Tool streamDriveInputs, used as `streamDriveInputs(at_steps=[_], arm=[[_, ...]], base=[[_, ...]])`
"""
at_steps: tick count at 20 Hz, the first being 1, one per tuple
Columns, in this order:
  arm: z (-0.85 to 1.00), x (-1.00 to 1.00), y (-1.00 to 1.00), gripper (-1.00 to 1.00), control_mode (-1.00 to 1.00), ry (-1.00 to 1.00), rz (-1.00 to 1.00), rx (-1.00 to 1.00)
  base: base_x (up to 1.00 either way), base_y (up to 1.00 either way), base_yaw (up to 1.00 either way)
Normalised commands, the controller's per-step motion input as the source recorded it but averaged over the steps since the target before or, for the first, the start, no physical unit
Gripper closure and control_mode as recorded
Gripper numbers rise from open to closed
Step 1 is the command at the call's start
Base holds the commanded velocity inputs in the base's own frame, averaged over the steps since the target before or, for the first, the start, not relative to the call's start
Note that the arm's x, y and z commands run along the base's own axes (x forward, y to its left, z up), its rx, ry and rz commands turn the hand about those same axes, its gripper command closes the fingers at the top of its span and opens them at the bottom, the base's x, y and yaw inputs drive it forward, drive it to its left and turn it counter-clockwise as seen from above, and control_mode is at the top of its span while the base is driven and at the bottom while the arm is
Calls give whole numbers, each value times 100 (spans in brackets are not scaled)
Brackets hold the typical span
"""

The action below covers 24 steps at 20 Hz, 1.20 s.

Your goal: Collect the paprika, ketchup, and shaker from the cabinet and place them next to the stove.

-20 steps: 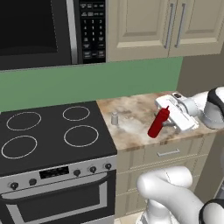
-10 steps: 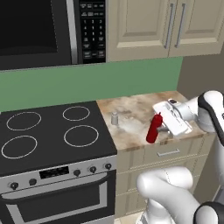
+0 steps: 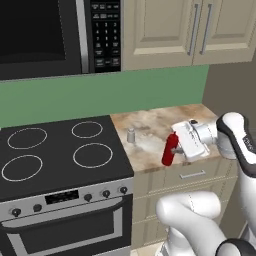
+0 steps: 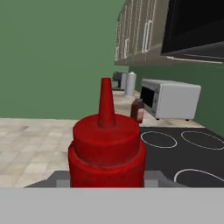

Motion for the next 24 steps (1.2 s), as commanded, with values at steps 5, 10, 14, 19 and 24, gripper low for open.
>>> streamDriveInputs(at_steps=[5, 10, 14, 19, 24], arm=[[-20, 57, 0, 100, -100, 3, 0, 0], [-28, 55, 0, 100, -100, 0, 0, -1], [-28, 46, 0, 100, -100, 0, 0, -3], [-25, 37, 1, 100, -100, 0, 0, -5], [-20, 33, 2, 100, -100, 0, 0, -2]], base=[[0, 0, 0], [0, 0, 0], [0, 0, 0], [0, 0, 0], [0, 0, 0]])
